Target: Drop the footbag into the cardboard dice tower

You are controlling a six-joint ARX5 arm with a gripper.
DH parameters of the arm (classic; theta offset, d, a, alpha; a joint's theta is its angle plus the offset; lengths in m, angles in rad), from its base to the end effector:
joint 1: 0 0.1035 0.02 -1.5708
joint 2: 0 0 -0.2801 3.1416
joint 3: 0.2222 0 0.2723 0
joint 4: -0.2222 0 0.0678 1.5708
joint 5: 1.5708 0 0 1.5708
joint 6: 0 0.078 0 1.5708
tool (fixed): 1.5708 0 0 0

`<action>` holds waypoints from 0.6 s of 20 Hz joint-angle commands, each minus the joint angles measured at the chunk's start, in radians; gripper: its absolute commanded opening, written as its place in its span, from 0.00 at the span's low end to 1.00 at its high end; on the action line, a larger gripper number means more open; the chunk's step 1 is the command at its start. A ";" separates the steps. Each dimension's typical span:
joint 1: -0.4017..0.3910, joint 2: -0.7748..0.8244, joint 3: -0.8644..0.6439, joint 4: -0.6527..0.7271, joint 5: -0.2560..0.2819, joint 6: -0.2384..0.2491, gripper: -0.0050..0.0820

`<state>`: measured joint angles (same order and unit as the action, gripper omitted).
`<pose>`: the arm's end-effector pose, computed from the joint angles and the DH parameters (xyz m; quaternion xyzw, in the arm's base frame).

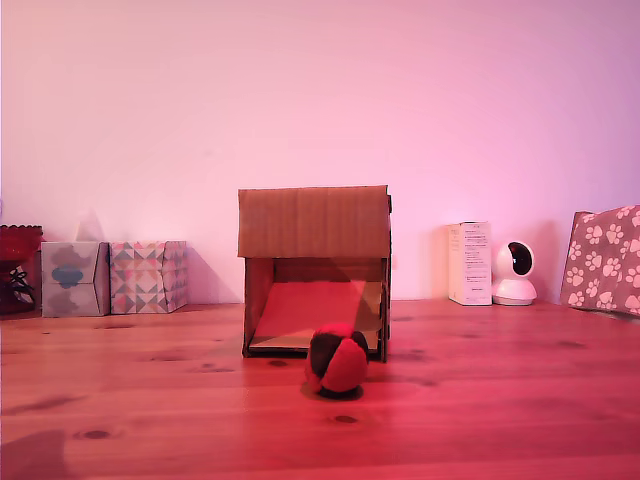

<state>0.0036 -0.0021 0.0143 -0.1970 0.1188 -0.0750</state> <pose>0.1474 -0.0087 0.1412 -0.0428 0.0921 -0.0539 0.9934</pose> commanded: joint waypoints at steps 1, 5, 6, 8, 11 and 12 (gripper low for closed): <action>0.000 0.003 -0.020 -0.012 0.005 -0.003 0.04; 0.000 0.003 -0.020 -0.012 0.005 -0.003 0.04; 0.000 0.003 -0.020 -0.012 0.005 -0.003 0.04; 0.000 0.003 -0.019 0.006 0.016 -0.004 0.04; 0.000 0.003 0.009 0.060 0.095 -0.031 0.04; 0.000 0.003 0.031 0.060 0.116 -0.056 0.04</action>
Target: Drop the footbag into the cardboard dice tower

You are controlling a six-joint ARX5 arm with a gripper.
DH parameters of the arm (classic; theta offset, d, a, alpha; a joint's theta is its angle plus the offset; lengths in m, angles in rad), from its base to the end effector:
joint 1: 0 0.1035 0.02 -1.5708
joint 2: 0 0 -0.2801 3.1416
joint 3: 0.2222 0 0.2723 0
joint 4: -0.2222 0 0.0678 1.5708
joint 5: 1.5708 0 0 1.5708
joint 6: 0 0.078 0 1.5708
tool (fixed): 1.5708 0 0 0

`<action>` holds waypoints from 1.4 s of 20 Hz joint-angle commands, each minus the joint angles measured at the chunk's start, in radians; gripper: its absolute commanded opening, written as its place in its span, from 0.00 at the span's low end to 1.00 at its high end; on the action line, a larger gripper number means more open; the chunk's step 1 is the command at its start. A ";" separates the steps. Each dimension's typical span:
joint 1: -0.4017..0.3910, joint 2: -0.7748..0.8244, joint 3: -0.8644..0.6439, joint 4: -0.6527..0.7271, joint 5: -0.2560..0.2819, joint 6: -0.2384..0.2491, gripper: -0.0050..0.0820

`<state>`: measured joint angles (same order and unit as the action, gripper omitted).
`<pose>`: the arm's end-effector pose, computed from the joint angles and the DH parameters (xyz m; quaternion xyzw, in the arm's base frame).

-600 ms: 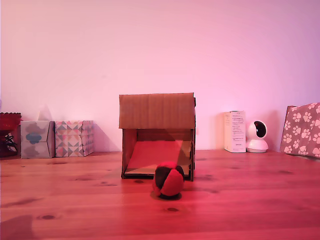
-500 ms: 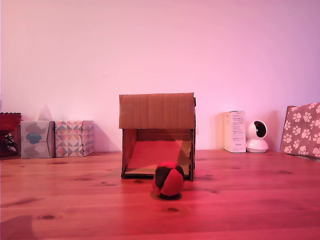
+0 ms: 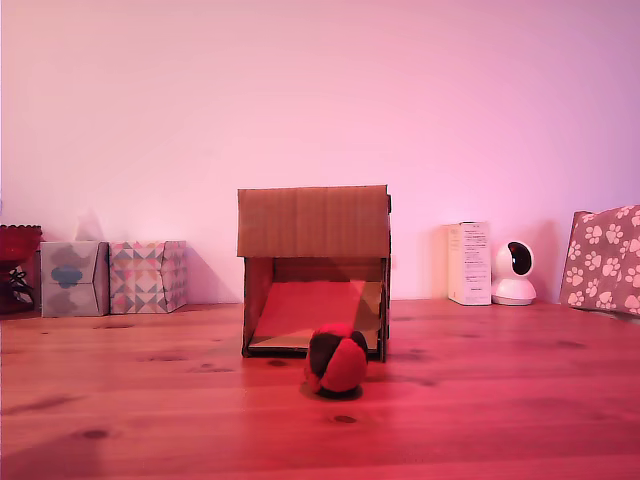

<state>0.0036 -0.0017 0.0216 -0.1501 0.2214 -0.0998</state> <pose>0.1468 -0.0166 0.1510 -0.0566 0.0683 -0.1052 0.9905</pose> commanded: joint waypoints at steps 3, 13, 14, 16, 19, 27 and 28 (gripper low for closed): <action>-0.011 0.005 0.093 0.009 0.089 -0.066 0.04; -0.230 0.286 0.184 0.045 0.254 -0.087 0.04; -0.276 0.324 0.184 0.067 0.253 -0.083 0.04; -0.364 0.401 0.184 0.125 0.238 -0.071 0.04; -0.496 0.539 0.184 0.203 0.211 -0.057 0.04; -0.683 0.843 0.187 0.391 0.129 0.003 0.04; -0.682 0.851 0.187 0.394 0.128 0.003 0.04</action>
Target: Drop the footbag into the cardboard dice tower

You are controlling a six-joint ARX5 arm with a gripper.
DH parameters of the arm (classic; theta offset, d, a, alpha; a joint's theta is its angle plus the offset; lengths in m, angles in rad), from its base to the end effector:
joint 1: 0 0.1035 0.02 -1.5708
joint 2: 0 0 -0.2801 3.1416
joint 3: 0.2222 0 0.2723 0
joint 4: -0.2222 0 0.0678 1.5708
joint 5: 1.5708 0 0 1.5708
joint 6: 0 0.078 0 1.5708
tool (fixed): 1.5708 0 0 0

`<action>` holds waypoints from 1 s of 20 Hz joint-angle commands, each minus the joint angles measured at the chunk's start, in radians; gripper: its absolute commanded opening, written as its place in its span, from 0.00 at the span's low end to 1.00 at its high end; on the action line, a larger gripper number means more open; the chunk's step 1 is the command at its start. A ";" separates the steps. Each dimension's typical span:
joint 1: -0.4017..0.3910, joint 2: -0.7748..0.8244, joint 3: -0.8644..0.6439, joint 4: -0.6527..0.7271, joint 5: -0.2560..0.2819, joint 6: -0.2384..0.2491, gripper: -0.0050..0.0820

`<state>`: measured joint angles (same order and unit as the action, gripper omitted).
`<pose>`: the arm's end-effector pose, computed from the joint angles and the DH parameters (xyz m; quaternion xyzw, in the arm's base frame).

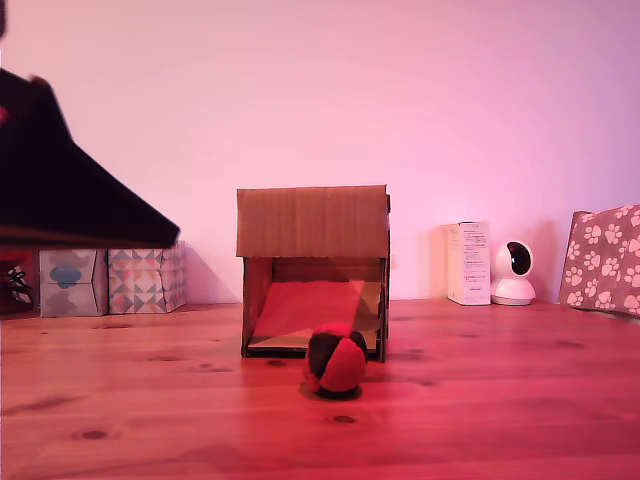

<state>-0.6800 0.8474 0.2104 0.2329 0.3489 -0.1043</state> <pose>0.1493 -0.1550 0.1482 -0.0114 0.2228 -0.4711 0.8534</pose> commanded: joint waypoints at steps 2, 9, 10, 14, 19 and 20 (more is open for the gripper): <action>-0.002 0.026 -0.002 0.063 0.000 0.009 0.04; -0.004 0.229 0.010 0.334 -0.050 0.019 0.85; -0.004 0.264 0.024 0.341 -0.057 0.031 0.88; -0.004 0.399 0.107 0.344 -0.063 0.082 0.88; -0.006 0.584 0.229 0.344 -0.069 0.131 0.88; -0.007 0.621 0.251 0.344 -0.069 0.140 0.88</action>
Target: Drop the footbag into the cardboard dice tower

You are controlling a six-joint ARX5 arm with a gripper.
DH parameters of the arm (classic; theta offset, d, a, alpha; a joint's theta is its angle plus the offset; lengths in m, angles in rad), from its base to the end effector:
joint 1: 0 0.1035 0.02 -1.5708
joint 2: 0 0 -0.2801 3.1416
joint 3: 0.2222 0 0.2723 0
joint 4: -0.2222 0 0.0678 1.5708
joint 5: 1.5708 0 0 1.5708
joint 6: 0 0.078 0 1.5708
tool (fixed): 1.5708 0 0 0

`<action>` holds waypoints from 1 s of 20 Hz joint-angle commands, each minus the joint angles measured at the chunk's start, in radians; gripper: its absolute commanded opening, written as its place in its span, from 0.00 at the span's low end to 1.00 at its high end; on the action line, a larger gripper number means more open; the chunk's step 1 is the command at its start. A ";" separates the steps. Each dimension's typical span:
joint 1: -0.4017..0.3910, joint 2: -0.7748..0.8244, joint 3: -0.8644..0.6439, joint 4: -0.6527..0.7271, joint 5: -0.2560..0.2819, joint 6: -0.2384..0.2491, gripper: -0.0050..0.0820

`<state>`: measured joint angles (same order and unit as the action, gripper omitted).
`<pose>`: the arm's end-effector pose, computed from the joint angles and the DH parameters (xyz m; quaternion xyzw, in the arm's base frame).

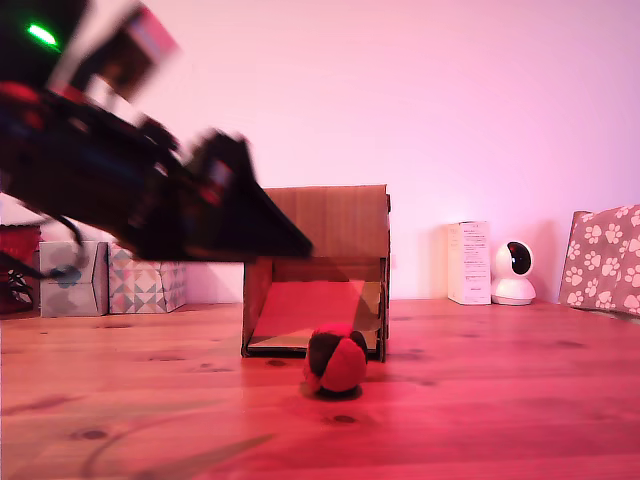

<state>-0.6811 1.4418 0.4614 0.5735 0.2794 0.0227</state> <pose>0.2295 -0.2137 0.1375 0.0502 0.1928 -0.4547 0.8681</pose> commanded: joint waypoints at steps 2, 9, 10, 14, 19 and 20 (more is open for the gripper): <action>-0.006 0.090 0.039 0.004 0.000 0.013 0.88; -0.006 0.307 0.184 0.004 0.000 0.039 0.88; -0.006 0.335 0.206 0.004 0.000 0.040 0.88; -0.006 0.426 0.278 0.001 -0.001 0.064 0.87; -0.006 0.451 0.306 -0.060 0.000 0.064 0.72; -0.006 0.451 0.306 -0.080 0.000 0.064 0.60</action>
<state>-0.6811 1.8751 0.7708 0.5003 0.2783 0.0822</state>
